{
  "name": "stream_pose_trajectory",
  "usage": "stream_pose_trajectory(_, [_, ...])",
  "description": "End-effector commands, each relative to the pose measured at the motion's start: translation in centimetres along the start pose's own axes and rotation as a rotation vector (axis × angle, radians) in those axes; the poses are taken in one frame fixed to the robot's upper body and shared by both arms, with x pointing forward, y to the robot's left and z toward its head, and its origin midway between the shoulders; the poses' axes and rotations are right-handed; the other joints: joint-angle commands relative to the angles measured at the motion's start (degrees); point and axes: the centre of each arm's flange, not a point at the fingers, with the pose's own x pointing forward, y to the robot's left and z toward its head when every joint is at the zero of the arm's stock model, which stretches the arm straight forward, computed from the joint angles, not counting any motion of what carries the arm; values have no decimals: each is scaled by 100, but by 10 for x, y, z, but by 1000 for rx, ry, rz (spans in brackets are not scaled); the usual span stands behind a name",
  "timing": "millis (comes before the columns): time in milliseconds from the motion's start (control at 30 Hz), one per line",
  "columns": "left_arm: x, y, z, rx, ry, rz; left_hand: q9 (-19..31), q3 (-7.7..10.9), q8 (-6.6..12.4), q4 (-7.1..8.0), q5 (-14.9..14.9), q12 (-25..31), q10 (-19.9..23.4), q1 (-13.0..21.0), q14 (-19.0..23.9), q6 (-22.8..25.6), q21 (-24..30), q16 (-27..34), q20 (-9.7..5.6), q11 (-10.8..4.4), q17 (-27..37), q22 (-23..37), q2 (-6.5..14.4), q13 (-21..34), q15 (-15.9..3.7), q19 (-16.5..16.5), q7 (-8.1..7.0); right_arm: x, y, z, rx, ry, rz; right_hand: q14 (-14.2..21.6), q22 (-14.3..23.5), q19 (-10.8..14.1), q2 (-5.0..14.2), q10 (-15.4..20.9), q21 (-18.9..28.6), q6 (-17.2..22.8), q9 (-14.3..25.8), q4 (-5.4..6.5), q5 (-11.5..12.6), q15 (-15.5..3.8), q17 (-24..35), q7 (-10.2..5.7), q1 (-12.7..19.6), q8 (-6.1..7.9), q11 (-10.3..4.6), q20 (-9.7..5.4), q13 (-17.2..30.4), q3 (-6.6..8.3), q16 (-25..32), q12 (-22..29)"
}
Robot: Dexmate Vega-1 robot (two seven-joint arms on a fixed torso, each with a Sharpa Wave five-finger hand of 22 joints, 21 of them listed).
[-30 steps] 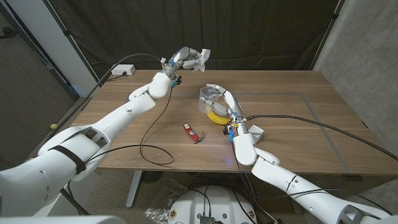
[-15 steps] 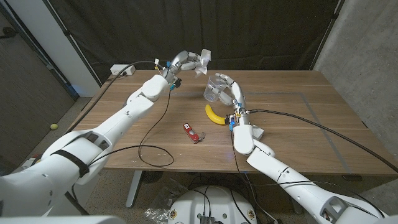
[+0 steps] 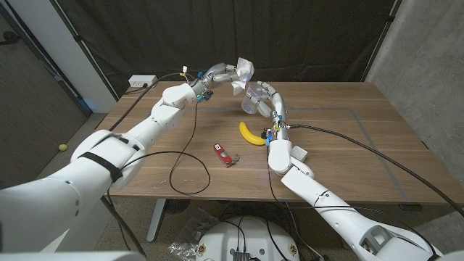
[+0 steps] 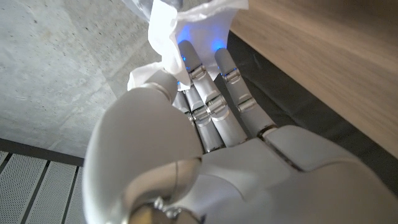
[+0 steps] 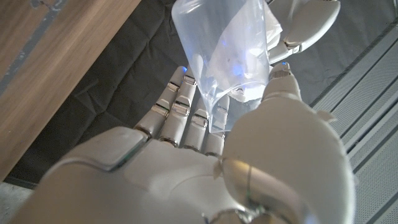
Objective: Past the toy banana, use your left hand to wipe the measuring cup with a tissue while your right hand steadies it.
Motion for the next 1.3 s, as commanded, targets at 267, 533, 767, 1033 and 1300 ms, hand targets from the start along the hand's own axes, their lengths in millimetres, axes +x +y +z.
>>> stream_pose_trajectory(267, [23, -4, 5, -43, 107, -204, 37, 57, 24, 18, -23, 29, 217, -3, -60, -6, 64, -28, -276, -249, 47, 7, 49, 71, 4, -39, 57, 14, 4, -3, -13, 51, -74, 91, 44, -34, 339, 18, 98, -26, 25, -80, -6, -909, 136, 24, 485, -27, 37, -705, 50, -10, 80, -25])
stream_pose_trajectory(533, [27, -3, 5, 2, 124, -183, 29, 64, 16, 19, -22, 34, 207, -6, -53, -6, 93, -34, -279, -257, 67, 2, 50, 101, 4, -49, 64, 18, 1, 1, 19, 42, -123, 85, 52, -33, 365, 50, 142, -8, 29, -59, -23, -905, 184, 50, 486, -26, 39, -715, 66, -38, 96, -24])
stream_pose_trajectory(767, [27, -2, 3, 20, 124, -163, 29, 68, 18, 24, -21, 39, 205, -16, -50, 6, 112, -41, -281, -244, 82, -3, 46, 126, 9, -69, 72, 22, -2, 6, 64, 40, -169, 92, 58, -34, 386, 63, 180, 0, 31, -42, -37, -903, 223, 67, 485, -29, 52, -718, 80, -62, 112, -29])
stream_pose_trajectory(1033, [23, -3, -6, 10, 135, -132, 14, 76, 10, 21, -17, 45, 212, -17, -44, 16, 131, -45, -288, -251, 96, -7, 41, 146, 8, -82, 81, 28, -4, 13, 97, 41, -237, 85, 65, -43, 394, 90, 230, -4, 33, -22, -56, -903, 266, 97, 476, -40, 67, -726, 98, -105, 116, -32])
stream_pose_trajectory(1300, [23, -4, -9, 17, 156, -132, 8, 84, 5, 21, -16, 47, 216, -23, -42, 25, 160, -53, -290, -249, 112, -11, 33, 166, 11, -83, 72, 34, -7, 15, 98, 27, -268, 94, 70, -58, 414, 108, 283, -8, 34, -7, -70, -902, 307, 108, 480, -53, 56, -739, 118, -140, 118, -37])
